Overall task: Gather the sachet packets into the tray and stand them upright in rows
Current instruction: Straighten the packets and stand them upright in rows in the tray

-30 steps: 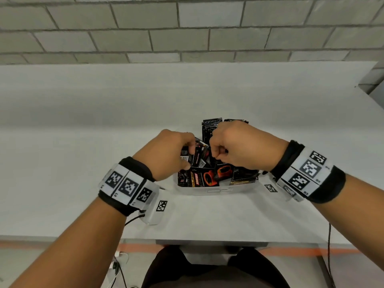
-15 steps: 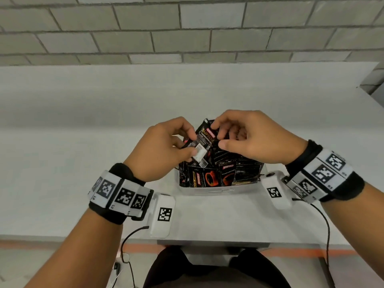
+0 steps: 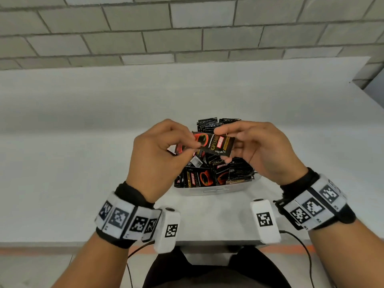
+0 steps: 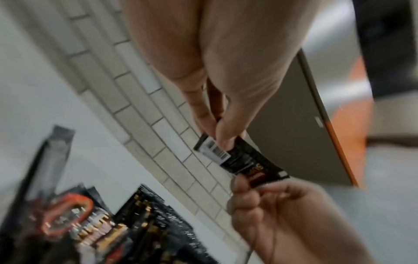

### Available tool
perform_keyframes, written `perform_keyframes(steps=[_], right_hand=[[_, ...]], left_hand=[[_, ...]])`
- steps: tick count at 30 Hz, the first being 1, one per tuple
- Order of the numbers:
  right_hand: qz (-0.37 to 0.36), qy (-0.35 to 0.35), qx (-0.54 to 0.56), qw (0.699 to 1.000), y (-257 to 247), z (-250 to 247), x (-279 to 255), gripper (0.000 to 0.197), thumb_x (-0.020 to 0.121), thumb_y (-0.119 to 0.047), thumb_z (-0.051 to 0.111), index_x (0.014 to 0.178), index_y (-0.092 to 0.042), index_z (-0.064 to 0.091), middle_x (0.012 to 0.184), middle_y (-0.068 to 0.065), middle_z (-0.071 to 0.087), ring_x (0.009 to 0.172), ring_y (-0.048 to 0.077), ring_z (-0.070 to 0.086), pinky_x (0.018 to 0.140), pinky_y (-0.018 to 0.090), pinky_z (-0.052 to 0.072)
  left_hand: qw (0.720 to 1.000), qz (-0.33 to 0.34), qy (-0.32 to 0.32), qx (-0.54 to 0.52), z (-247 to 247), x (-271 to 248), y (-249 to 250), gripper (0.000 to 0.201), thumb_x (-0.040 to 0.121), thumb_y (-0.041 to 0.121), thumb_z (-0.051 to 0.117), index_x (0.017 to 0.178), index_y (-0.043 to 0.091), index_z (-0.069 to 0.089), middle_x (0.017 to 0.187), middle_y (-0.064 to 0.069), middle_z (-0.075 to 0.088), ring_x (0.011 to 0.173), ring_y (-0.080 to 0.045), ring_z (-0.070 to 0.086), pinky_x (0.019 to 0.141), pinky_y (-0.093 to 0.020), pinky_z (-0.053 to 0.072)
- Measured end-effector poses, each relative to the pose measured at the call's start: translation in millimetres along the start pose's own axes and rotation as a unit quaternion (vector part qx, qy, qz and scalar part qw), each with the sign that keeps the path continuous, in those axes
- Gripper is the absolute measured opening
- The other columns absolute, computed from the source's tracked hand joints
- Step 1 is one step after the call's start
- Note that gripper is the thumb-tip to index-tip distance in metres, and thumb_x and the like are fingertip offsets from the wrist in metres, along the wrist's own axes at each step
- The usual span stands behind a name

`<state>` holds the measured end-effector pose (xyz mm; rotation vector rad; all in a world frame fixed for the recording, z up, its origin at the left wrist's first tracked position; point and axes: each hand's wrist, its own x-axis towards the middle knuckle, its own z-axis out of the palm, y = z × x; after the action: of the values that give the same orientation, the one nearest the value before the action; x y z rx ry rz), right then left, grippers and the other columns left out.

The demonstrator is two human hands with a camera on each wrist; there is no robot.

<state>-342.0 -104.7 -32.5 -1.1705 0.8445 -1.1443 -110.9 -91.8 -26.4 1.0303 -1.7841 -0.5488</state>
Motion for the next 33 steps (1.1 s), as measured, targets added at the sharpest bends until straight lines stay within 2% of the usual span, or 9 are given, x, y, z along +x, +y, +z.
perform_keyframes(steps=[4,9,12,15,19,23,26,30,33], right_hand=[[0.004,0.006,-0.065,0.998,1,3,-5,0.031,0.087,-0.004,0.072,0.117,0.000,0.067,0.109,0.034,0.065,0.085,0.037,0.066,0.067,0.042,0.060],[-0.033,0.101,-0.203,0.974,-14,-5,1,0.037,0.079,0.002,0.081,0.111,-0.009,0.066,0.089,0.019,0.074,0.068,0.021,0.070,0.060,0.036,0.062],[-0.025,0.077,-0.253,0.964,-20,-6,4,0.029,0.074,-0.006,0.087,0.098,-0.012,0.073,0.082,0.010,0.076,0.070,0.026,0.071,0.070,0.038,0.063],[0.005,-0.006,-0.372,0.928,-20,-1,12,0.023,0.071,-0.017,0.091,0.089,-0.022,0.077,0.082,-0.001,0.077,0.078,0.017,0.074,0.086,0.037,0.059],[0.023,-0.101,-0.490,0.866,-19,2,25,0.019,0.076,-0.020,0.088,0.091,-0.026,0.078,0.081,-0.012,0.076,0.073,-0.003,0.067,0.074,0.014,0.051],[0.016,-0.162,-0.583,0.796,-13,6,31,0.016,0.080,-0.021,0.084,0.093,-0.029,0.078,0.080,-0.017,0.073,0.072,-0.006,0.064,0.069,0.008,0.045],[-0.014,-0.164,-0.625,0.763,-4,9,30,0.022,0.079,-0.018,0.083,0.095,-0.029,0.073,0.086,-0.013,0.063,0.074,0.002,0.056,0.071,0.024,0.048],[-0.016,-0.156,-0.654,0.740,3,12,28,0.033,0.074,-0.019,0.083,0.091,-0.029,0.056,0.078,-0.010,0.056,0.072,0.007,0.053,0.065,0.034,0.048],[0.020,-0.163,-0.673,0.722,0,7,31,0.023,0.076,-0.029,0.084,0.087,-0.027,0.064,0.075,-0.011,0.061,0.073,0.006,0.056,0.065,0.030,0.047]], left_hand=[[0.987,0.072,-0.024,0.140,7,-8,-4,0.013,0.080,0.009,0.085,0.086,0.020,0.081,0.098,0.003,0.060,0.091,-0.013,0.062,0.079,-0.019,0.050],[0.976,-0.056,-0.166,0.130,-1,3,-16,0.026,0.085,0.018,0.078,0.108,0.028,0.070,0.098,0.011,0.062,0.091,-0.006,0.062,0.084,-0.021,0.053],[0.932,-0.107,-0.272,0.215,0,13,-20,0.014,0.091,0.035,0.071,0.102,0.026,0.069,0.088,0.016,0.064,0.082,-0.002,0.060,0.076,-0.025,0.053],[0.864,-0.101,-0.376,0.318,15,19,-24,0.028,0.088,0.048,0.071,0.097,0.022,0.069,0.085,0.004,0.065,0.079,-0.013,0.060,0.065,-0.028,0.044],[0.812,-0.072,-0.423,0.395,29,21,-31,0.039,0.085,0.043,0.075,0.111,0.015,0.070,0.104,-0.006,0.067,0.100,-0.024,0.062,0.077,-0.033,0.050],[0.840,-0.070,-0.391,0.370,23,27,-33,0.029,0.090,0.022,0.070,0.119,0.018,0.067,0.114,-0.005,0.058,0.100,-0.023,0.058,0.077,-0.028,0.042],[0.880,-0.069,-0.326,0.337,10,32,-33,0.023,0.090,0.009,0.064,0.111,0.019,0.066,0.106,-0.002,0.056,0.094,-0.023,0.058,0.076,-0.029,0.043],[0.942,-0.129,-0.218,0.221,-9,35,-28,0.025,0.086,0.009,0.070,0.104,0.023,0.061,0.089,0.008,0.068,0.069,-0.005,0.060,0.060,-0.012,0.042],[0.960,-0.171,-0.164,0.150,-18,34,-28,0.022,0.084,0.014,0.077,0.096,0.028,0.064,0.085,0.012,0.070,0.063,-0.002,0.063,0.056,-0.008,0.044]])
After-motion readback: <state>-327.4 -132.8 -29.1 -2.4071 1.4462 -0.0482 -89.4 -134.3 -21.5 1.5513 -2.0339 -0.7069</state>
